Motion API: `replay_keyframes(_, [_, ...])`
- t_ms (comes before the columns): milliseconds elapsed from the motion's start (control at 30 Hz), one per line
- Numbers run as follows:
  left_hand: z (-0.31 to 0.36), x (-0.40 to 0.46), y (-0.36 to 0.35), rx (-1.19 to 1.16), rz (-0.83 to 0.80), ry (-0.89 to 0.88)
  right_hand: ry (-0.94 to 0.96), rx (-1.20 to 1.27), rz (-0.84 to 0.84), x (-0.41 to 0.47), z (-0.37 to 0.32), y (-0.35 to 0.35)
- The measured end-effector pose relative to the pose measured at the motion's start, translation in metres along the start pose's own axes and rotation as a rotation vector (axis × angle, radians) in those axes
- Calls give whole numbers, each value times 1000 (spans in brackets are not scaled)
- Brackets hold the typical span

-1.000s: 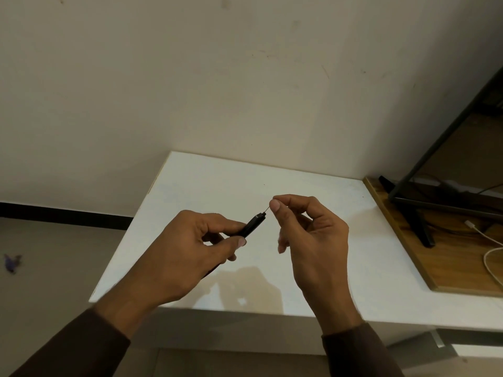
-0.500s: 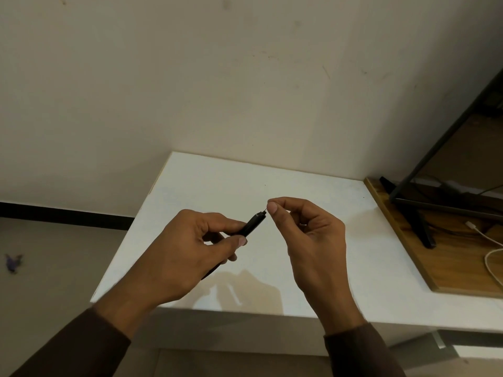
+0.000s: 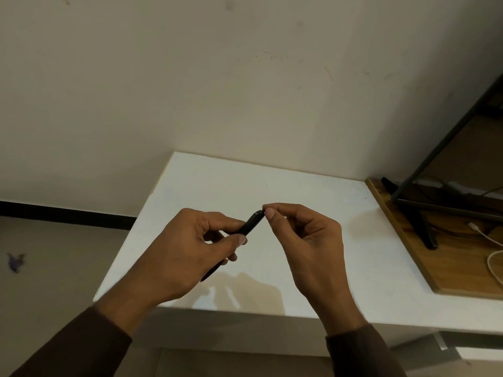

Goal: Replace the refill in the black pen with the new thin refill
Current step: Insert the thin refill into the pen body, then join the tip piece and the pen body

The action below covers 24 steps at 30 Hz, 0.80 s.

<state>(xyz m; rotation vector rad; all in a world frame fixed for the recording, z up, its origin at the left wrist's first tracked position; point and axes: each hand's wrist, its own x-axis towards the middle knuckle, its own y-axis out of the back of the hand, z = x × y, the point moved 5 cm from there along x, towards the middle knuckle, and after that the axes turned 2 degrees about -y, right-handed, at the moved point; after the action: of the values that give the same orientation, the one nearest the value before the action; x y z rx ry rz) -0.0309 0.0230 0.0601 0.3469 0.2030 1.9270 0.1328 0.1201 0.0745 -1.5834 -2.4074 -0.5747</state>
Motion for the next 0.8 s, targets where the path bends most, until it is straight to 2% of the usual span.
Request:
replay_keyframes(333, [-4, 0, -4, -31, -9, 24, 18, -110, -14, 0, 1, 6])
replay_keyframes(433, [-6, 0, -4, -65, -7, 33, -36, -221, 153, 11, 17, 45])
replay_keyframes(533, [-11, 1, -2, -58, 1, 50, -215, -473, 282, 16, 51, 98])
replay_keyframes(633, [-15, 3, -6, -52, -4, 71, -373, -642, 194, 13, 88, 120])
replay_keyframes(733, [-18, 5, -14, -48, -23, 91, -410, -683, 94, 10, 111, 110])
replay_keyframes(800, [-20, 5, -17, -38, -31, 99, -438, -720, 84, 10, 120, 102])
